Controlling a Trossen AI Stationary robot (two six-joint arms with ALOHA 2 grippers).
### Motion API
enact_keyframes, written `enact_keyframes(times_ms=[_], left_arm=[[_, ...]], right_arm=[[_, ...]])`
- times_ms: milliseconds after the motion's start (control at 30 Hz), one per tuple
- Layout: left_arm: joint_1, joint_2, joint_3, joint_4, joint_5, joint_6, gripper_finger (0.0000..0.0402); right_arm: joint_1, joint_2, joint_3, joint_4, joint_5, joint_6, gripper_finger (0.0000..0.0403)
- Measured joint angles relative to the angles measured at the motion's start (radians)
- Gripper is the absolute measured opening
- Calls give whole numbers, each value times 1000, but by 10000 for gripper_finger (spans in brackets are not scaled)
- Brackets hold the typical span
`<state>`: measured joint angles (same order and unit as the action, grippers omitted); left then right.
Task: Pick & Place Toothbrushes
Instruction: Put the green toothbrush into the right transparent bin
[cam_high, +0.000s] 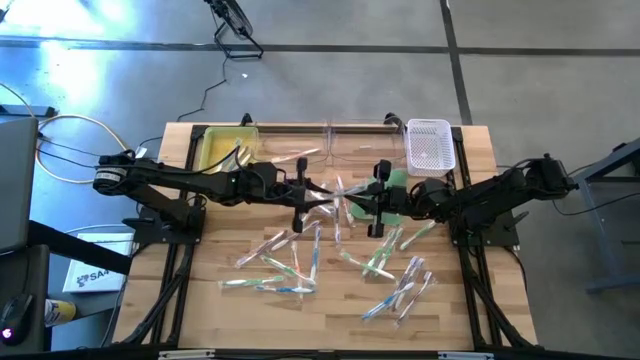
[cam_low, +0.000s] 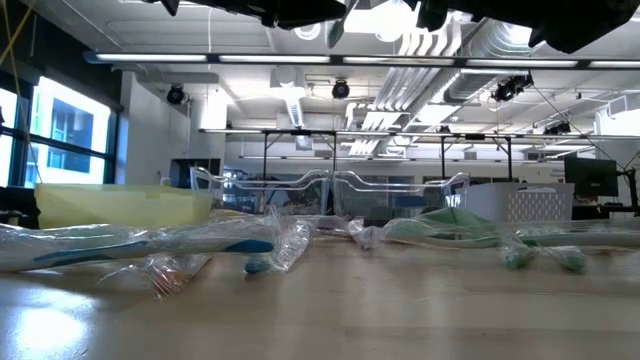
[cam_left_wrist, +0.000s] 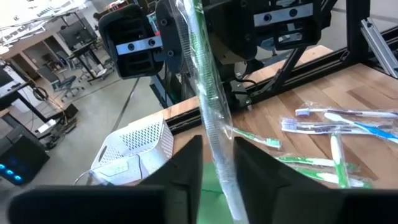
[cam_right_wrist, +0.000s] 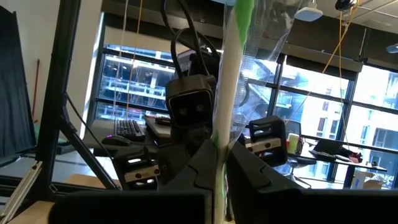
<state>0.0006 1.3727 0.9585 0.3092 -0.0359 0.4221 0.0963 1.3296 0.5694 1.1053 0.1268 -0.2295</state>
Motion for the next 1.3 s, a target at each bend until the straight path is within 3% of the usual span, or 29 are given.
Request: enact_keyframes(times_ms=[267, 700, 833, 933, 1133, 1300], left_arm=[[0, 0, 0, 1, 0, 0, 148], [0, -58, 22, -43, -8, 66, 152], [0, -123, 32, -121, -81, 133, 152], [0, -175, 31, -190, -131, 148, 152], [0, -268, 31, -307, -167, 135, 152], [0, -304, 29, -365, -169, 101, 152]], right_arm=[[0, 0, 0, -1, 0, 0, 10], [2, 0, 0, -23, 14, -1, 10], [2, -5, 0, -42, 40, -3, 10], [2, -16, 0, -58, 99, -8, 10], [-33, -51, 18, -138, 333, -60, 10], [-85, -40, 171, -470, 376, -60, 10]])
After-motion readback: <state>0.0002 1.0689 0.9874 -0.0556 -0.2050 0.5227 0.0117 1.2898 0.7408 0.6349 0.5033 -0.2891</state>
